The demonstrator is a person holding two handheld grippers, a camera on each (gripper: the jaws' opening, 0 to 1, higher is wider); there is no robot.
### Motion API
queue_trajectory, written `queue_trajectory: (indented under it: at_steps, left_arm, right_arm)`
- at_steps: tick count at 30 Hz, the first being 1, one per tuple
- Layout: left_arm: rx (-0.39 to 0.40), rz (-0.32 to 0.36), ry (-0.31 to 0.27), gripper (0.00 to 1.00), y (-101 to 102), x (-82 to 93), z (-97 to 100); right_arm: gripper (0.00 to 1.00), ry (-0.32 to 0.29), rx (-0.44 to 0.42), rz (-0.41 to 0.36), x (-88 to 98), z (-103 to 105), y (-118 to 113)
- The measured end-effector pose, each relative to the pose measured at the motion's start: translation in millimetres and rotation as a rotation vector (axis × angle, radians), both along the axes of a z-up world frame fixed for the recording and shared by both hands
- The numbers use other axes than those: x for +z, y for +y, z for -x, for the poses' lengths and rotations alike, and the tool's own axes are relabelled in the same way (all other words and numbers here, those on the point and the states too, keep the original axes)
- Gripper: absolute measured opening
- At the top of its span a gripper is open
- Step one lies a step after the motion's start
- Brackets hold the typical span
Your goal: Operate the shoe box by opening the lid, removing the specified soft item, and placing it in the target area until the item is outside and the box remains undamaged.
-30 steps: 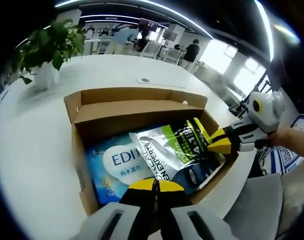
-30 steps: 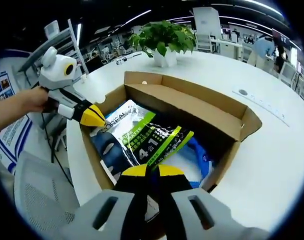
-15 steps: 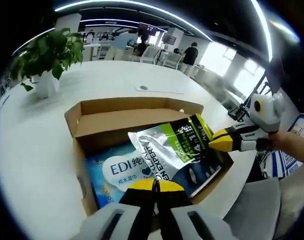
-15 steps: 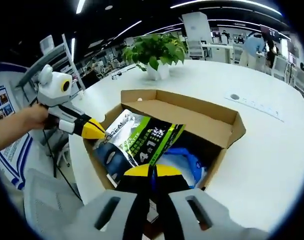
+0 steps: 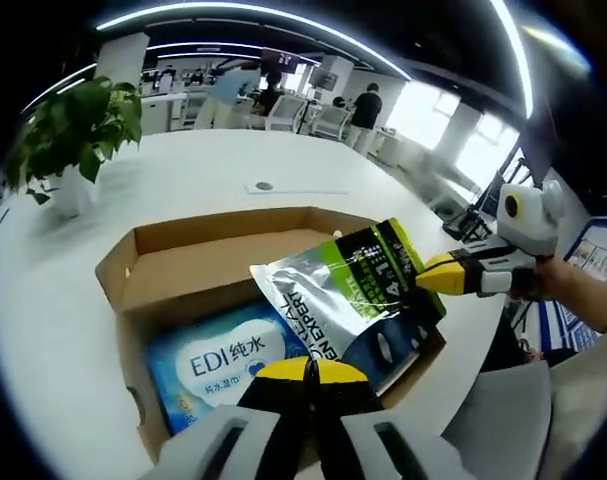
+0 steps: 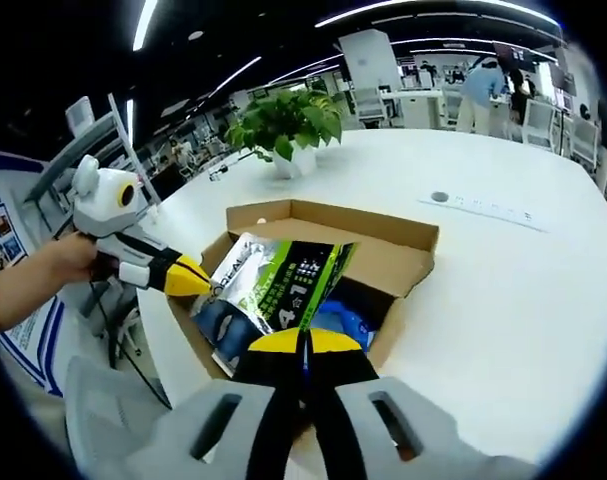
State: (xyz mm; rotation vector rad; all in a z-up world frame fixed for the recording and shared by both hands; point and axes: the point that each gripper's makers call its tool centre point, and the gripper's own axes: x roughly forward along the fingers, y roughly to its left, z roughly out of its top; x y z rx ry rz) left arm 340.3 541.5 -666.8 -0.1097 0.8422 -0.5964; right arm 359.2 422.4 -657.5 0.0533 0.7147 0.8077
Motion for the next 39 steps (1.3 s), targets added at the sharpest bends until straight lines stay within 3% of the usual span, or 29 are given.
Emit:
queue_trajectory:
  at_steps: [20,39]
  left_arm:
    - [-0.077,0.001,0.0,0.0,-67,4.0,-9.4]
    - [-0.14,0.009,0.011,0.0,-118,4.8,-17.6]
  right_arm:
    - [0.0,0.024,-0.114,0.007,4.1,-7,-67]
    - [0.0,0.052,-0.184,0.016,0.2,-13,-122]
